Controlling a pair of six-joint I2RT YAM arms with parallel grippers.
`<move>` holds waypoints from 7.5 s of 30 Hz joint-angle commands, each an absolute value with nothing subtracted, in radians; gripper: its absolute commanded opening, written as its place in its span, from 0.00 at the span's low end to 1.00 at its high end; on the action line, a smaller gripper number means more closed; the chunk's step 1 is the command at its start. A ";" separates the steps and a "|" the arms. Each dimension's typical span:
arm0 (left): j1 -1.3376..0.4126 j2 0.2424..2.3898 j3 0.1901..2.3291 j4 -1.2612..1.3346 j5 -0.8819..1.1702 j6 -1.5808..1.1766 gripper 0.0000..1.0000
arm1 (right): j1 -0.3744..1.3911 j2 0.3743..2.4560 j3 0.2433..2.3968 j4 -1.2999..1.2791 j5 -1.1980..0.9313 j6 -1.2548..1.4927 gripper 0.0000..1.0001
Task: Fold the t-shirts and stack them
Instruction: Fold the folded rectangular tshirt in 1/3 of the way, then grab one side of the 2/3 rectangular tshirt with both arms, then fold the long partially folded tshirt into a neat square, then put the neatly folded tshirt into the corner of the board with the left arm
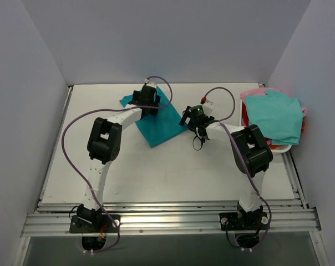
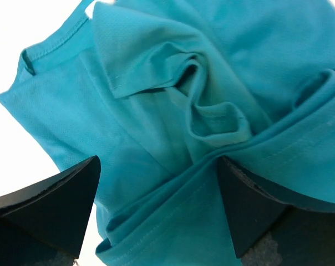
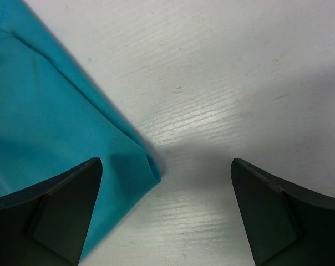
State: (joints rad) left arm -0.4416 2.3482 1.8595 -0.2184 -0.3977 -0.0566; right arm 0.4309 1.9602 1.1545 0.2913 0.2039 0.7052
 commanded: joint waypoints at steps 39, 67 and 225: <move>-0.537 1.698 0.891 0.153 -0.265 -0.975 0.98 | 0.469 2.051 1.282 0.365 0.077 0.713 0.77; -0.653 1.700 0.818 0.041 -0.578 -1.244 0.95 | 0.520 2.071 1.213 0.390 0.077 0.713 0.06; -0.348 2.191 1.195 0.383 -0.238 -1.395 0.02 | 0.735 1.075 0.900 0.232 0.673 0.621 1.00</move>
State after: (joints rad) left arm -0.4206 2.1605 1.1233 0.5274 -0.4042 -1.5757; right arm 0.7403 1.1072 0.9085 0.1978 0.6365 0.6277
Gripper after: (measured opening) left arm 0.081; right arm 0.998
